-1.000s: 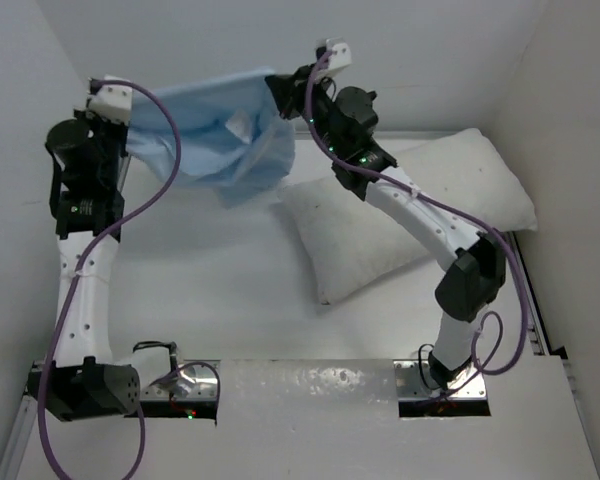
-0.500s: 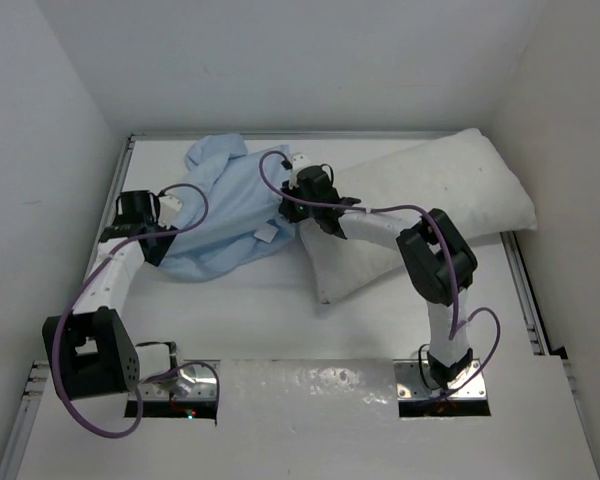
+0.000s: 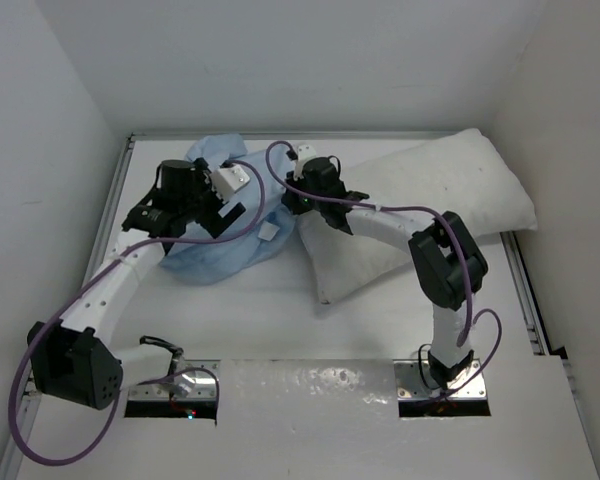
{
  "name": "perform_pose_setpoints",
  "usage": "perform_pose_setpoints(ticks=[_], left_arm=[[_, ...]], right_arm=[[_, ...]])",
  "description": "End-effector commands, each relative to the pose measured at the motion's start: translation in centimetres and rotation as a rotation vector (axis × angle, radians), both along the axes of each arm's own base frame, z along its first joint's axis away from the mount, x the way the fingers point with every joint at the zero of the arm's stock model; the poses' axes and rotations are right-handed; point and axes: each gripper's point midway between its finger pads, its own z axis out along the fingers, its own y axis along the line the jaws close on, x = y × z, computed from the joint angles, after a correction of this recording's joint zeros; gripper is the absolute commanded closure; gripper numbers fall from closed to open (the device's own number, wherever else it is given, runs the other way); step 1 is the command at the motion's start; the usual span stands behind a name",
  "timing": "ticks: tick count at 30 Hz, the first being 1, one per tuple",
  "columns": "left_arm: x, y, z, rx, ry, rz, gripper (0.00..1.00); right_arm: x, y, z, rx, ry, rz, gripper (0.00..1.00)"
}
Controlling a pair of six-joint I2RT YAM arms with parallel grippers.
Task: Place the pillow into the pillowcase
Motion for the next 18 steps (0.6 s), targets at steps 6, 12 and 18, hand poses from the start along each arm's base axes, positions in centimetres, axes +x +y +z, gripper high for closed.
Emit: perform_pose_setpoints(ticks=[6, 12, 18], left_arm=[[3.8, -4.0, -5.0, 0.023, 0.054, -0.017, 0.04], [7.6, -1.4, -6.8, 0.084, -0.017, 0.187, 0.82], [6.8, -0.2, -2.8, 0.055, -0.099, 0.25, 1.0]], right_arm=[[-0.2, 0.9, 6.7, 0.138, -0.091, 0.03, 1.0], [-0.3, 0.3, 6.7, 0.089, -0.094, 0.034, 0.92], [-0.6, -8.6, 9.7, -0.281, -0.321, -0.102, 0.01]])
